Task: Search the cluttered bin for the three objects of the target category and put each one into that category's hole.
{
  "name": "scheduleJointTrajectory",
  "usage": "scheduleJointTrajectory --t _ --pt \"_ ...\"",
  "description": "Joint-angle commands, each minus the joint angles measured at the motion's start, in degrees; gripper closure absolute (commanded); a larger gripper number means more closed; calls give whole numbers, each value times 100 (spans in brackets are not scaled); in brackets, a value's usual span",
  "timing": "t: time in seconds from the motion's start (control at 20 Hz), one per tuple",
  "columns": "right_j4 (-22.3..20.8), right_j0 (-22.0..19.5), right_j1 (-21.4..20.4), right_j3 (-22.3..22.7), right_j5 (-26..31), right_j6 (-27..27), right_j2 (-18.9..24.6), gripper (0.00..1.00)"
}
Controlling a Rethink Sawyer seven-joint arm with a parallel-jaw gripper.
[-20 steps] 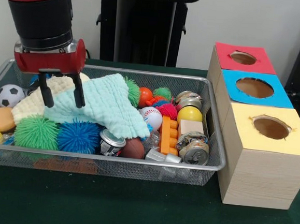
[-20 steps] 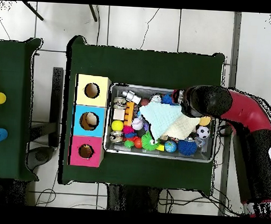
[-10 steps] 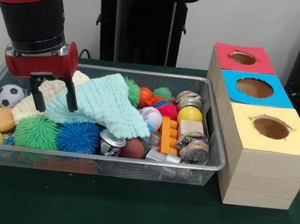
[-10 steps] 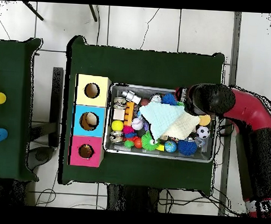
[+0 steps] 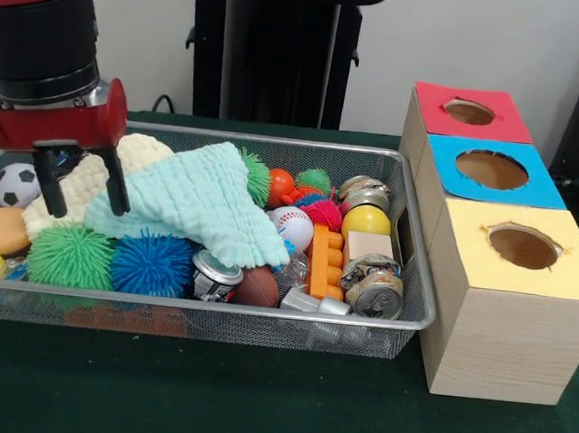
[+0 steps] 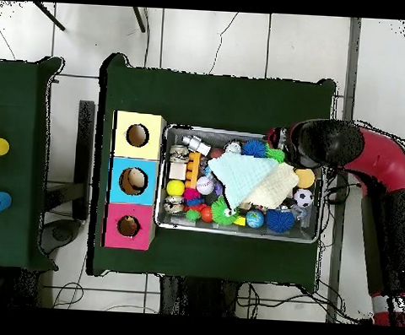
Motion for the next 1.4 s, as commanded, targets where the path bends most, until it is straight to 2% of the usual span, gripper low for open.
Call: scheduleJointTrajectory --t 0.05,0.3,0.35,0.6,0.9,1.15,1.25,1.4 --pt "-407 -152 345 -558 812 -2444 391 0" --pt "-421 -162 457 -885 1013 -2922 449 0" --pt "-353 -172 482 -872 974 -2932 440 100" --pt "-411 -150 547 -816 775 -3015 410 100" --pt "-350 -113 483 -634 637 -2848 309 100" --pt "-398 -79 452 -660 619 -2813 275 100" --pt "-483 -25 410 -690 625 -2810 226 100" --pt "-718 98 110 -540 543 -2662 26 100"
